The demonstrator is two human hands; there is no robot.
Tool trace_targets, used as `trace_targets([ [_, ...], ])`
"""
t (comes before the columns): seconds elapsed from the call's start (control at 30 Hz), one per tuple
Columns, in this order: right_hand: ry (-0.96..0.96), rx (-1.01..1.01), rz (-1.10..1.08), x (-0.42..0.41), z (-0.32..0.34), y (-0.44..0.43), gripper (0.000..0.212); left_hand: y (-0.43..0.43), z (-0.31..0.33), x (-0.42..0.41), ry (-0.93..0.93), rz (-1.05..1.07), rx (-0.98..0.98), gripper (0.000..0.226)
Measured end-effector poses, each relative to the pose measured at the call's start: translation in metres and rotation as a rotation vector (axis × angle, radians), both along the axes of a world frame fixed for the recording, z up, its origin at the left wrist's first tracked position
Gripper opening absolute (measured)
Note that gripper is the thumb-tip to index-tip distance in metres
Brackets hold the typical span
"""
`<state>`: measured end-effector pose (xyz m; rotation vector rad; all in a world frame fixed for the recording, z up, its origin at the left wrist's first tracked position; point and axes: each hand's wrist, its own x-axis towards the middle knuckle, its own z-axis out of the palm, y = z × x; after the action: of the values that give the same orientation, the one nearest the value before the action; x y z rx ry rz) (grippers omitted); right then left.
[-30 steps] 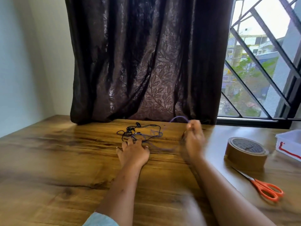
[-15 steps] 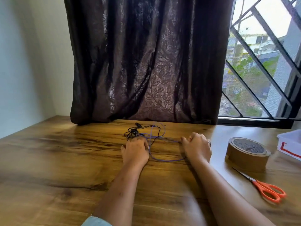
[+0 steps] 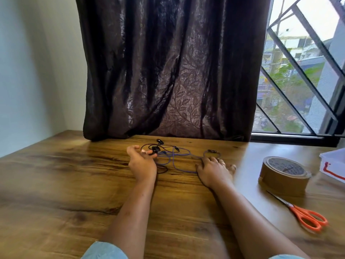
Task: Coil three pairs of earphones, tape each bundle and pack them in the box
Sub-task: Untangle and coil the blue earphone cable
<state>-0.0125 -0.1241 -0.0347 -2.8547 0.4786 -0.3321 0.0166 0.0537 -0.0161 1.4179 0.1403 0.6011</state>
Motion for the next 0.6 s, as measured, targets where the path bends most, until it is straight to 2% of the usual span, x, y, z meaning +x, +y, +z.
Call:
trace_targets([
  [0.1, -0.104, 0.0, -0.011, -0.003, 0.002, 0.001, 0.035, 0.007, -0.002, 0.005, -0.039, 0.088, -0.07, 0.021],
  [0.17, -0.157, -0.002, -0.001, -0.005, 0.004, 0.004, 0.022, 0.012, -0.002, 0.006, -0.075, 0.197, -0.009, 0.02],
  [0.23, -0.191, 0.011, -0.053, -0.004, 0.005, 0.002, 0.024, 0.016, -0.001, 0.007, -0.098, 0.259, 0.07, 0.02],
  [0.27, -0.25, 0.081, -0.116, -0.004, 0.006, -0.002, 0.027, 0.017, -0.001, 0.007, -0.095, 0.266, 0.101, 0.021],
  [0.37, -0.558, 0.511, -0.376, -0.007, 0.016, -0.02, 0.032, 0.017, -0.004, 0.008, -0.034, 0.213, 0.273, 0.023],
  [0.43, -0.794, 0.754, -0.464, -0.006, 0.018, -0.029, 0.033, 0.015, -0.008, 0.009, 0.069, 0.126, 0.387, 0.021],
  [0.53, -1.105, 1.276, -0.327, -0.001, 0.021, -0.032, 0.028, 0.011, -0.01, 0.007, 0.199, -0.019, 0.614, 0.016],
  [0.6, -1.153, 1.701, -0.152, -0.002, 0.027, -0.03, 0.03, 0.007, -0.009, 0.002, 0.214, -0.135, 0.823, 0.01],
])
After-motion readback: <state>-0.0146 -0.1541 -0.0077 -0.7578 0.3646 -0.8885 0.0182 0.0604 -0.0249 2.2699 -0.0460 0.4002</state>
